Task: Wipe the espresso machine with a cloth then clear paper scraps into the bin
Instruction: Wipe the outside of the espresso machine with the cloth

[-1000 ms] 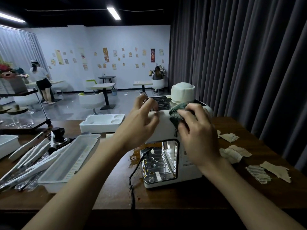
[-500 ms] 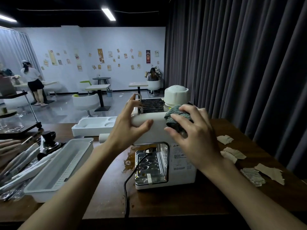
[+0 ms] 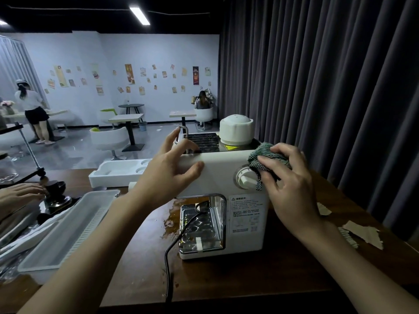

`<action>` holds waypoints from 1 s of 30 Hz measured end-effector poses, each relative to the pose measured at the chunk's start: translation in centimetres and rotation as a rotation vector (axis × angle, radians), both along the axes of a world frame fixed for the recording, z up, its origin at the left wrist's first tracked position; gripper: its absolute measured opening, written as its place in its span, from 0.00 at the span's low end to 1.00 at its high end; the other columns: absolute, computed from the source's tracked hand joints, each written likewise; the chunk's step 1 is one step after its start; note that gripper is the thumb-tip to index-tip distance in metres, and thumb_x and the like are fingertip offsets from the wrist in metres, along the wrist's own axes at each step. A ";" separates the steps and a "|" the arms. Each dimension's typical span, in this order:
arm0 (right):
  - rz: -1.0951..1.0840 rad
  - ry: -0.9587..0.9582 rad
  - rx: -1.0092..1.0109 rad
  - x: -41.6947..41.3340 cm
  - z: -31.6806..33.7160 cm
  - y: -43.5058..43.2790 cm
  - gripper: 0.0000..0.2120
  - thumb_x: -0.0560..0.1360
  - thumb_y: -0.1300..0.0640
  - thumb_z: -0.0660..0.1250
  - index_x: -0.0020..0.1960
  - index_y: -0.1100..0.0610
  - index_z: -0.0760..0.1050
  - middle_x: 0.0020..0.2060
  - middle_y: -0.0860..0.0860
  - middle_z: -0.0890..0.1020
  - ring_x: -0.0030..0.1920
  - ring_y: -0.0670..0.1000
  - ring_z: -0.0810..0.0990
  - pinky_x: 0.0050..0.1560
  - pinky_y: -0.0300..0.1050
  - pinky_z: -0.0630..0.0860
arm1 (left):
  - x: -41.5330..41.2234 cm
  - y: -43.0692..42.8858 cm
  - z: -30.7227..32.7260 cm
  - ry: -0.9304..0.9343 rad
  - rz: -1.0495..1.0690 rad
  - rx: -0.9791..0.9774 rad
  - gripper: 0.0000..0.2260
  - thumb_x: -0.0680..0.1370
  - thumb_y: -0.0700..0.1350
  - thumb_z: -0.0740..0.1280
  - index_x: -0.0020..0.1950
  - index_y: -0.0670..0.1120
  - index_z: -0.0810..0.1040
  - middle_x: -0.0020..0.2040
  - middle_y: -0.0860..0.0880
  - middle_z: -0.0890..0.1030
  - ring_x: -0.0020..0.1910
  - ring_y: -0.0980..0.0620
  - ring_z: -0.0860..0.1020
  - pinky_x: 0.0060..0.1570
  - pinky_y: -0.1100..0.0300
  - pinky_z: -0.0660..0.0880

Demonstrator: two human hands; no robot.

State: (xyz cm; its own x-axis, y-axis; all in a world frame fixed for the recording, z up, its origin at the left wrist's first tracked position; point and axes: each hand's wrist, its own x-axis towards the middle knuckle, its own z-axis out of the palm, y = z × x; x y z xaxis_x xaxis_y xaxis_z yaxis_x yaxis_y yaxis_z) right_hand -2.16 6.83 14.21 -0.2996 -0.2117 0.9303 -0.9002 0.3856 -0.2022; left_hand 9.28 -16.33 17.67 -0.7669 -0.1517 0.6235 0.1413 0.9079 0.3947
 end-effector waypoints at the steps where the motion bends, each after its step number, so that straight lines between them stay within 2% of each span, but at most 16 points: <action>1: -0.001 0.009 0.004 -0.1 -0.3 0.1 0.13 0.72 0.70 0.71 0.56 0.65 0.81 0.57 0.62 0.76 0.60 0.60 0.75 0.63 0.50 0.72 | 0.0 -0.1 0.0 0.002 -0.002 -0.008 0.19 0.73 0.69 0.60 0.57 0.60 0.73 0.81 0.51 0.56 0.66 0.60 0.62 0.51 0.69 0.66; 4: -0.024 -0.010 -0.038 0.1 -1.6 0.1 0.14 0.73 0.69 0.70 0.58 0.64 0.81 0.59 0.63 0.74 0.62 0.58 0.73 0.67 0.44 0.68 | 0.1 -0.2 -0.2 0.010 -0.003 -0.012 0.18 0.74 0.70 0.59 0.58 0.62 0.73 0.81 0.51 0.57 0.66 0.61 0.62 0.54 0.64 0.66; 7: -0.027 -0.048 -0.114 0.8 -2.7 -0.4 0.12 0.75 0.63 0.68 0.58 0.64 0.81 0.59 0.62 0.73 0.63 0.55 0.71 0.67 0.42 0.66 | 0.1 -0.3 -0.5 0.004 -0.016 0.001 0.20 0.72 0.70 0.59 0.58 0.62 0.73 0.81 0.53 0.56 0.66 0.62 0.63 0.51 0.74 0.63; 9: -0.016 -0.099 -0.162 1.2 -3.2 -0.8 0.14 0.76 0.57 0.65 0.57 0.64 0.80 0.59 0.62 0.73 0.62 0.53 0.71 0.66 0.37 0.64 | 0.1 -0.3 -0.5 0.000 -0.026 0.011 0.20 0.72 0.70 0.59 0.58 0.62 0.73 0.81 0.53 0.56 0.66 0.62 0.62 0.49 0.78 0.60; 11: -0.018 -0.151 -0.218 1.7 -3.7 -1.2 0.17 0.76 0.53 0.65 0.56 0.64 0.81 0.58 0.62 0.73 0.61 0.53 0.71 0.65 0.33 0.64 | 0.2 -0.3 -0.5 0.000 -0.031 0.010 0.20 0.73 0.70 0.59 0.58 0.61 0.73 0.81 0.52 0.56 0.67 0.62 0.61 0.51 0.76 0.61; 15: -0.043 -0.204 -0.301 2.4 -4.6 -2.0 0.17 0.76 0.52 0.66 0.55 0.64 0.81 0.57 0.61 0.74 0.57 0.56 0.75 0.61 0.27 0.64 | 0.3 -0.6 -0.3 -0.021 -0.043 0.005 0.18 0.76 0.69 0.60 0.60 0.62 0.72 0.81 0.52 0.56 0.70 0.62 0.60 0.54 0.68 0.64; 17: -0.062 -0.216 -0.321 2.4 -5.1 -2.2 0.16 0.76 0.53 0.67 0.56 0.65 0.80 0.57 0.61 0.74 0.56 0.58 0.76 0.61 0.31 0.67 | 0.4 -0.7 -0.3 -0.041 -0.039 0.006 0.17 0.77 0.69 0.59 0.60 0.63 0.72 0.81 0.52 0.55 0.69 0.58 0.62 0.54 0.66 0.66; 19: -0.081 -0.229 -0.329 2.5 -5.8 -2.3 0.15 0.76 0.55 0.70 0.55 0.65 0.80 0.57 0.60 0.74 0.56 0.59 0.77 0.59 0.42 0.73 | 0.4 -0.7 -0.3 -0.054 -0.038 0.007 0.17 0.76 0.68 0.57 0.61 0.64 0.71 0.81 0.53 0.54 0.68 0.57 0.62 0.55 0.61 0.67; 20: -0.093 -0.237 -0.327 2.6 -6.1 -2.5 0.14 0.75 0.56 0.71 0.55 0.65 0.80 0.58 0.60 0.74 0.55 0.59 0.77 0.58 0.44 0.74 | 0.4 -0.7 -0.3 -0.059 -0.040 0.010 0.16 0.77 0.67 0.57 0.61 0.64 0.71 0.81 0.53 0.53 0.68 0.56 0.62 0.55 0.61 0.67; 24: -0.138 -0.272 -0.314 3.5 -7.5 -3.1 0.11 0.72 0.60 0.73 0.53 0.64 0.81 0.56 0.59 0.74 0.53 0.55 0.77 0.57 0.29 0.67 | 0.3 -0.7 -0.4 -0.059 -0.051 0.019 0.15 0.78 0.67 0.56 0.61 0.65 0.70 0.81 0.54 0.53 0.70 0.54 0.61 0.54 0.62 0.66; 26: -0.138 -0.287 -0.308 4.2 -8.3 -3.8 0.11 0.70 0.63 0.75 0.51 0.64 0.81 0.55 0.59 0.74 0.52 0.52 0.76 0.56 0.27 0.68 | 0.2 -0.8 -0.4 -0.060 -0.056 0.015 0.17 0.77 0.69 0.55 0.61 0.65 0.70 0.81 0.54 0.53 0.72 0.52 0.62 0.56 0.61 0.66; 30: -0.063 -0.290 -0.211 6.8 -9.2 -6.5 0.12 0.68 0.64 0.77 0.51 0.62 0.83 0.55 0.58 0.76 0.54 0.50 0.75 0.53 0.42 0.77 | 0.2 -0.9 -0.4 -0.068 -0.049 0.011 0.17 0.77 0.67 0.55 0.61 0.64 0.70 0.80 0.53 0.54 0.76 0.49 0.61 0.60 0.57 0.65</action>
State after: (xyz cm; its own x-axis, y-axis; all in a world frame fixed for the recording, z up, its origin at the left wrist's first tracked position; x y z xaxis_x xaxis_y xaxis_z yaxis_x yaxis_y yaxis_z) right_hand 4.61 0.31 5.04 -0.5636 0.0029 0.8260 -0.7696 0.3615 -0.5263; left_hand 9.46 -17.26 17.25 -0.8139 -0.1195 0.5686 0.1582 0.8961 0.4147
